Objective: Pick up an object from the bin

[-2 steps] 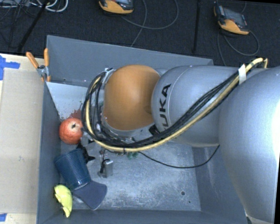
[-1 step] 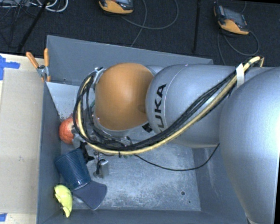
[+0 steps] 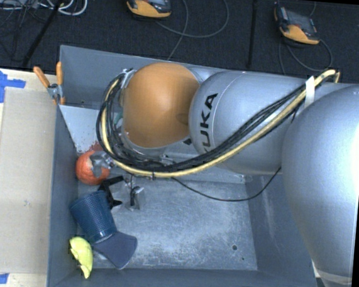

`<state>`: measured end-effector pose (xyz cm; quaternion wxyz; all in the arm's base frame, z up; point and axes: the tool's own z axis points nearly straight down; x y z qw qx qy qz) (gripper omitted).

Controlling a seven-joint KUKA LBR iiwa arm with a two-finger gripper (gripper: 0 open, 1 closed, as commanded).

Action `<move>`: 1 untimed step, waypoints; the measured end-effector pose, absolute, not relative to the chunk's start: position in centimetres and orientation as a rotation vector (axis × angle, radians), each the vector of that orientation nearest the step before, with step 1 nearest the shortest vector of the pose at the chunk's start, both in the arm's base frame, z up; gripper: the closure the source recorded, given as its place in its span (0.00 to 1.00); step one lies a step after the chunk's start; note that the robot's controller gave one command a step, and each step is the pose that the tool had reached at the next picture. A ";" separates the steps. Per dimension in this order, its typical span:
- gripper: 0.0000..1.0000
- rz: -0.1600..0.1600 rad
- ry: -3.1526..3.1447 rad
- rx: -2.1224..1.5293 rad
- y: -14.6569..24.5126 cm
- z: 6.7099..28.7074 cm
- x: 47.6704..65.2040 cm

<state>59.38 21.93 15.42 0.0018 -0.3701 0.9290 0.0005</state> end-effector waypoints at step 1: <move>0.00 0.002 2.990 -0.950 21.6 15.7 61.2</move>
Offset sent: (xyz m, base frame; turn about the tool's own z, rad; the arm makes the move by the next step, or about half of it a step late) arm 0.0120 0.0270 0.0145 0.0563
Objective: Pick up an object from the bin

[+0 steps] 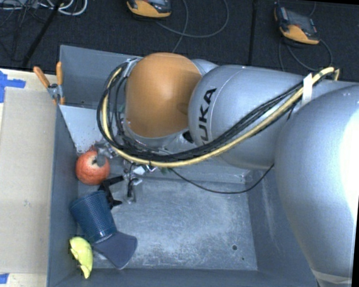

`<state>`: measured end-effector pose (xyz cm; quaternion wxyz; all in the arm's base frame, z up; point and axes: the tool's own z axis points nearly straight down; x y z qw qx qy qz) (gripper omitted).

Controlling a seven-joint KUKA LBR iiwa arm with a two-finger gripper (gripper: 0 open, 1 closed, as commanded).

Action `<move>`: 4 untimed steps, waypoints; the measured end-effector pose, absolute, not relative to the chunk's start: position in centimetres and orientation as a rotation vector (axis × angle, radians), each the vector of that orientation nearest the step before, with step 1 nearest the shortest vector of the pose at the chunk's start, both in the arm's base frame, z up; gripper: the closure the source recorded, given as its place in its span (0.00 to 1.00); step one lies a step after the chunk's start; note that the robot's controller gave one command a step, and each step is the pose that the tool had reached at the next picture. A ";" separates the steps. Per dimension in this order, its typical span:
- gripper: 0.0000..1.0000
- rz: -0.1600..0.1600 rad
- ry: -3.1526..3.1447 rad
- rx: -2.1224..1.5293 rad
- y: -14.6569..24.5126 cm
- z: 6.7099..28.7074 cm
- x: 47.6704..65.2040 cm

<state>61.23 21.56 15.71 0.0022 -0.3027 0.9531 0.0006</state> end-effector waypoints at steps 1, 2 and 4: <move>0.00 0.001 3.007 -0.900 23.0 16.3 60.9; 0.00 0.001 2.829 -1.353 23.7 14.3 61.7; 1.00 0.011 3.009 -0.885 23.6 11.2 62.3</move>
Offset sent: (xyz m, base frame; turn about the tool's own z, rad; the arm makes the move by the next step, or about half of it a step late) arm 0.0091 0.0229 -0.0294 -0.3442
